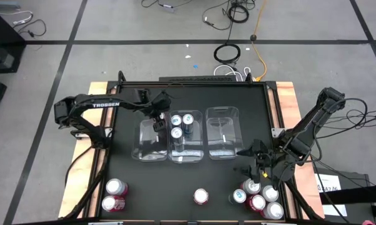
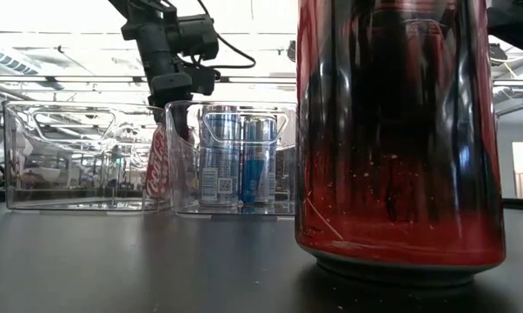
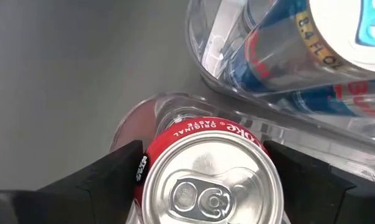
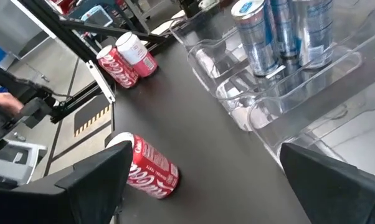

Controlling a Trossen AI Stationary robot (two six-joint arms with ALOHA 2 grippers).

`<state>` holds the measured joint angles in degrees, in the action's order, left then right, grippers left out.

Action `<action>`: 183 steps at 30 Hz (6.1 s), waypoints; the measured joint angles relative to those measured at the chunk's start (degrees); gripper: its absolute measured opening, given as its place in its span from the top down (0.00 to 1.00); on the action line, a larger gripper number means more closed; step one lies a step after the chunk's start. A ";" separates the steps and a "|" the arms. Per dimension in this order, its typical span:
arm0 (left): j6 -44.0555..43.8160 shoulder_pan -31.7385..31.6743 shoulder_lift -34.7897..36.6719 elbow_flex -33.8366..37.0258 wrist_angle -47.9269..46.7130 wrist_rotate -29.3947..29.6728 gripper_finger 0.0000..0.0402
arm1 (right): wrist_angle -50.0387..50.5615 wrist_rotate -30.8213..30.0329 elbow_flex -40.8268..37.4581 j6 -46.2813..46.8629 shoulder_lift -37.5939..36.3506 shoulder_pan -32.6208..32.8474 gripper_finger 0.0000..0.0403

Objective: Sort soda cans
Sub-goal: Put the red soda can into the left transparent bin

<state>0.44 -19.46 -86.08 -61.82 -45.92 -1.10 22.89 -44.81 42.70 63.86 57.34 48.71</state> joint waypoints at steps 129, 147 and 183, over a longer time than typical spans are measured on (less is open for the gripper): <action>-135.62 85.51 -6.45 -24.09 -29.77 6.80 0.01 | -1.63 12.12 0.00 -14.23 -0.02 0.02 0.01; -135.18 85.61 -12.24 -24.04 -29.31 3.54 0.01 | -1.66 12.10 0.00 -14.12 -0.02 0.02 0.01; -135.12 83.64 -12.55 -25.92 -34.14 1.61 0.01 | -1.70 13.46 0.00 -13.81 0.00 0.02 0.01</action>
<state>-134.68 64.18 -98.63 -87.75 -80.07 0.51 21.19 -31.35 42.70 50.04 57.34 48.73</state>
